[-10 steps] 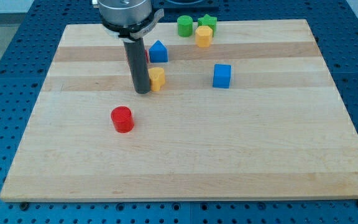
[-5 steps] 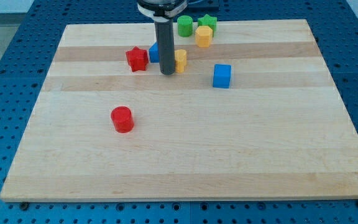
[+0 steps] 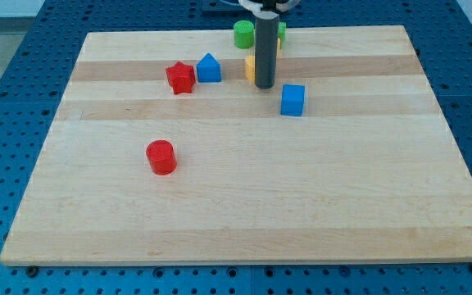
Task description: Move the yellow heart to the bottom of the green circle
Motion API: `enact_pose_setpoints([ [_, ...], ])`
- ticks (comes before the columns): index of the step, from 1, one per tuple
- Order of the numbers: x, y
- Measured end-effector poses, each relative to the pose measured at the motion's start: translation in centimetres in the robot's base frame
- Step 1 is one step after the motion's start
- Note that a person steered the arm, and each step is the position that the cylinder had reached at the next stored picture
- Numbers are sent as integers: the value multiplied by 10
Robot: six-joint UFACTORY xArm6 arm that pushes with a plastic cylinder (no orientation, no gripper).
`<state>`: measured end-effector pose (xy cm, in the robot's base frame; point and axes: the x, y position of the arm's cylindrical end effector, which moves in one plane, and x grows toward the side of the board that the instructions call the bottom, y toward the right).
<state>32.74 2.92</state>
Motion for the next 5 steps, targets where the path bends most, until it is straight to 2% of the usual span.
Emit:
enact_pose_setpoints([
  [4, -46, 0],
  [5, -39, 0],
])
